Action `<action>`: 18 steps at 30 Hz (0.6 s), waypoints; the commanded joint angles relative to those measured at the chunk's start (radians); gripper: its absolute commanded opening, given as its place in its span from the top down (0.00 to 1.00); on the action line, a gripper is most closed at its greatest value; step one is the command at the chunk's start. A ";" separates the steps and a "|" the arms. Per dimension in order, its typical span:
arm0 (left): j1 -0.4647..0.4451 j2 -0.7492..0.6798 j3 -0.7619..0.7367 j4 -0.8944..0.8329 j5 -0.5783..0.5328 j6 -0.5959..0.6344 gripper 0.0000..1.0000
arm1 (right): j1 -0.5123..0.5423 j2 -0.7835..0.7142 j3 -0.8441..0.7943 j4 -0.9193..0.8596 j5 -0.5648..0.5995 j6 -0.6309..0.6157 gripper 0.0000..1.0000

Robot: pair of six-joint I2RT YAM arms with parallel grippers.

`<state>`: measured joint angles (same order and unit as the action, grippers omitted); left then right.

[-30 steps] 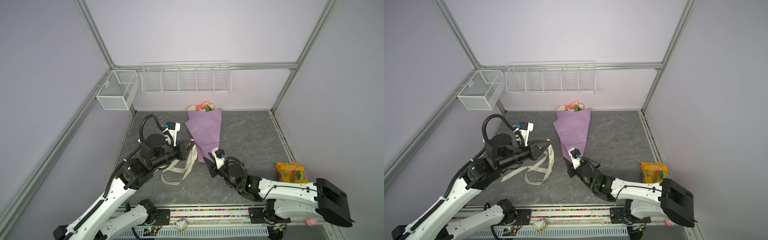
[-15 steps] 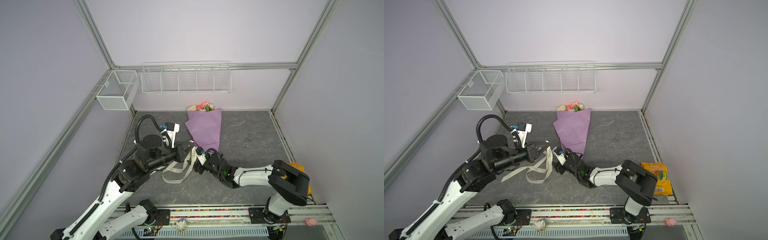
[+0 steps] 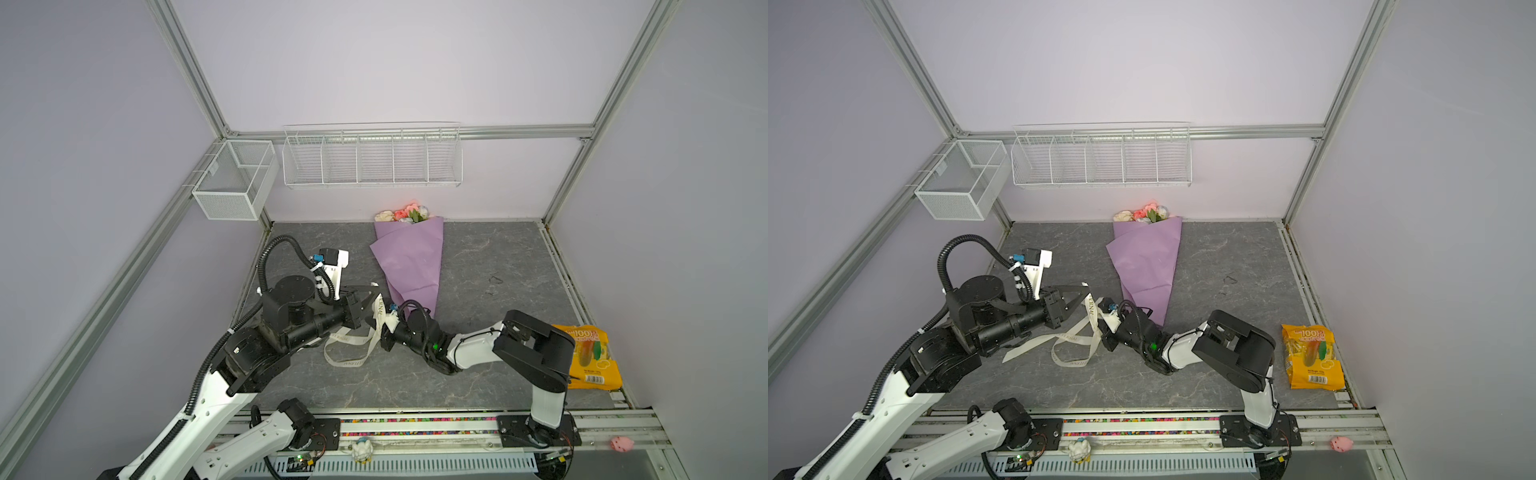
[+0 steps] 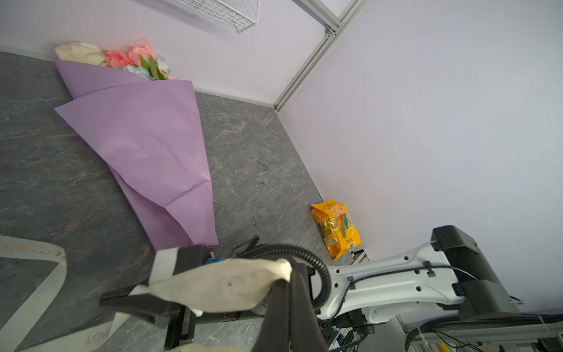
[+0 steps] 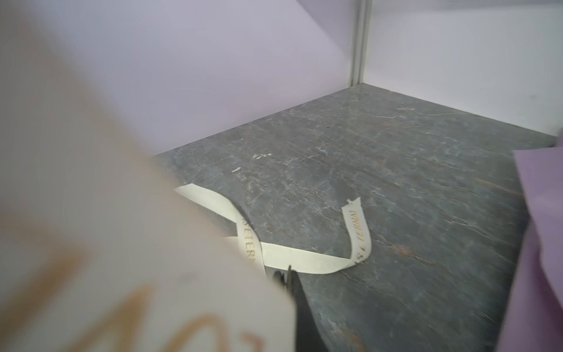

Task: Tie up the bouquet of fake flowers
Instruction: 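Pull the ribbon taut behind the cone with both grippers spreading apart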

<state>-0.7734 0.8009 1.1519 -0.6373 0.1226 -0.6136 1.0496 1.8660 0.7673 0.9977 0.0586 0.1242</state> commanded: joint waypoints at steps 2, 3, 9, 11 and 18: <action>-0.001 -0.016 -0.014 -0.185 -0.224 0.031 1.00 | 0.009 -0.248 -0.090 -0.093 0.218 -0.003 0.93; -0.001 -0.016 -0.016 -0.220 -0.267 0.031 1.00 | 0.014 -0.329 -0.098 -0.170 0.256 0.002 0.93; 0.006 -0.019 -0.042 -0.246 -0.349 0.046 1.00 | 0.017 -0.799 0.013 -0.975 0.484 0.076 0.93; 0.006 -0.007 -0.056 -0.202 -0.295 0.073 1.00 | 0.017 -0.942 0.058 -1.174 0.560 0.077 0.93; 0.008 0.138 -0.094 -0.069 -0.090 0.122 0.62 | 0.011 -1.204 0.297 -1.759 0.983 0.179 0.93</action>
<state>-0.7727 0.8852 1.0782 -0.7303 -0.0334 -0.5251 1.0668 0.6762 0.9977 -0.3725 0.7662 0.2272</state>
